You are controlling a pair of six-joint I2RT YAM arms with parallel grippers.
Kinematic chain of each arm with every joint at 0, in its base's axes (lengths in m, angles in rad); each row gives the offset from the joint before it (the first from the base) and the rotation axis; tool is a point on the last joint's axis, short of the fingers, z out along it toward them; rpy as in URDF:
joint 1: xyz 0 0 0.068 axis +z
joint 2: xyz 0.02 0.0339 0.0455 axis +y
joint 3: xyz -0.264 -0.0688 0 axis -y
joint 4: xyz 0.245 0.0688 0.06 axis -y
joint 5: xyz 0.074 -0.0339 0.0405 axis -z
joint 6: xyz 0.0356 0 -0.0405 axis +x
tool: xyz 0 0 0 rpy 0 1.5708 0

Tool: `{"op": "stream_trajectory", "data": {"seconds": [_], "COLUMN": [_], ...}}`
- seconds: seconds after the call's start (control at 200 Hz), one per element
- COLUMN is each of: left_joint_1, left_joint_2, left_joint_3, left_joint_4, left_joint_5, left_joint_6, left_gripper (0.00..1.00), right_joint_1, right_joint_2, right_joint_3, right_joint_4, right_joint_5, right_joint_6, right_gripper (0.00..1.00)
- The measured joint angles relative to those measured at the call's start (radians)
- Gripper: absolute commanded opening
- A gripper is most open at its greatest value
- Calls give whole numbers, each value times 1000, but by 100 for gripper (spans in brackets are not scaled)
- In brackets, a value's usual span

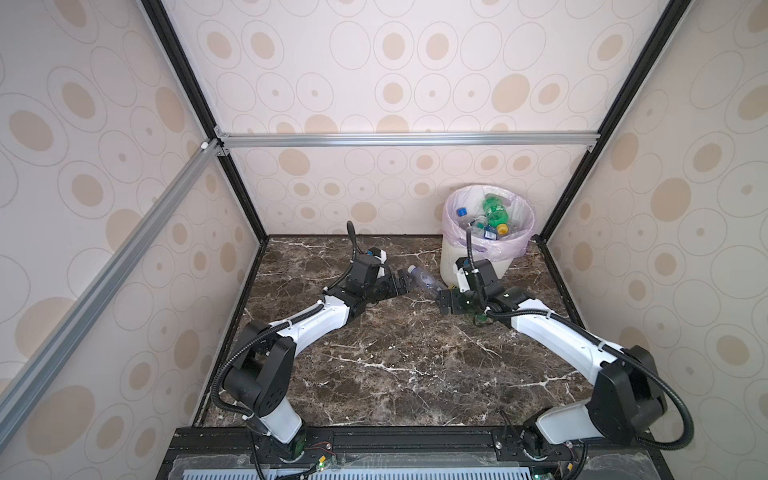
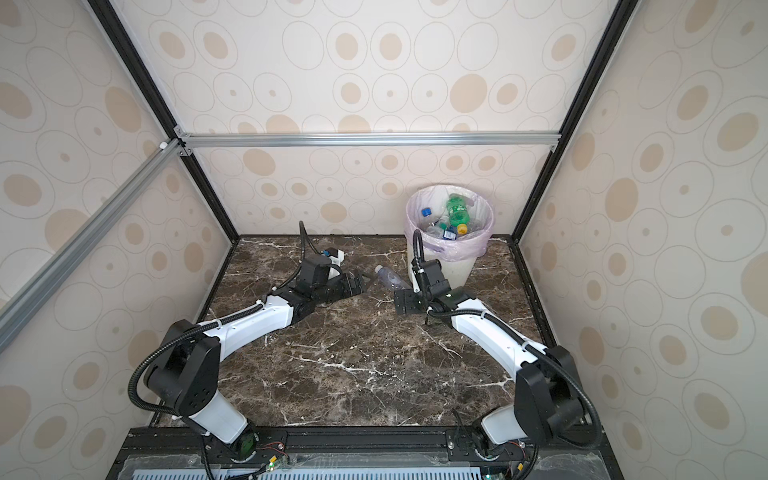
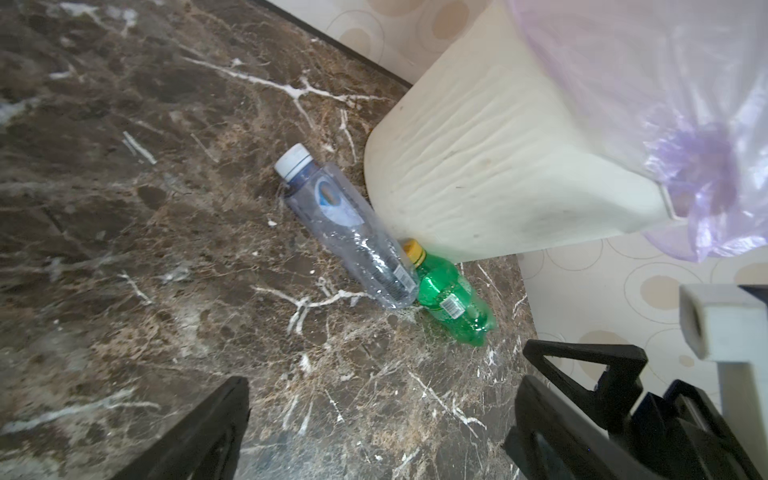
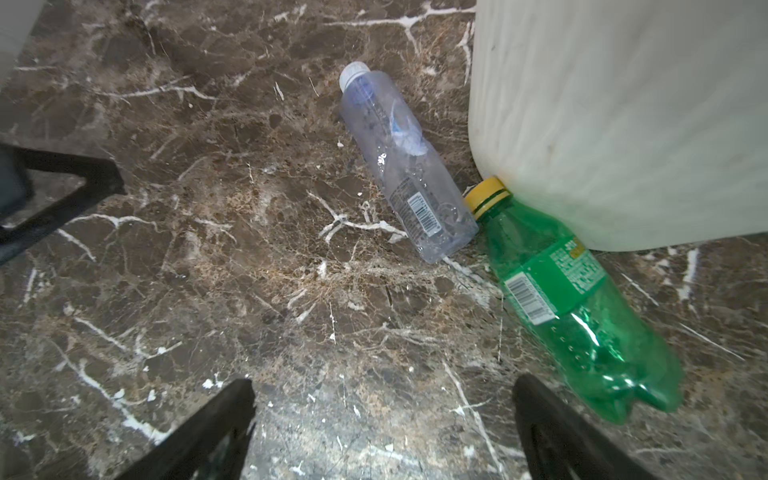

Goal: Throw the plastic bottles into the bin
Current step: 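Lower both grippers toward the clear water bottle beside the bin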

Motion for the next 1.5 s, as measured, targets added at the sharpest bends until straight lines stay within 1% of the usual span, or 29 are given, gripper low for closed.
{"op": "stream_trajectory", "data": {"seconds": [0.26,0.455,0.695,0.815,0.95,1.06,1.185,1.28,1.36,1.501], "left_joint_1": [58,91,124,130,135,139,142,143,143,144], "left_joint_2": [-40,-76,-77,-77,-77,-72,-21,66,150,306], "left_joint_3": [-79,-123,-163,-164,-164,-164,-136,-56,34,222], "left_joint_4": [6,28,37,42,45,47,41,10,-13,-53], "left_joint_5": [26,39,54,58,61,65,79,85,90,108], "left_joint_6": [-28,-34,-39,-39,-39,-39,-34,-9,25,105], "left_gripper": [99,99,99,99,99,99,99,99,99,99], "right_joint_1": [42,50,50,50,60,90,122,129,125,120], "right_joint_2": [261,430,576,617,621,615,572,490,393,219], "right_joint_3": [206,372,504,541,546,534,491,435,386,322], "right_joint_4": [-1,-50,-98,-115,-135,-136,-150,-159,-167,-181], "right_joint_5": [64,100,141,142,124,107,97,100,118,151], "right_joint_6": [-59,-99,-135,-148,-148,-138,-111,-88,-71,-50], "right_gripper": [100,100,100,100,100,100,100,100,100,100]}}
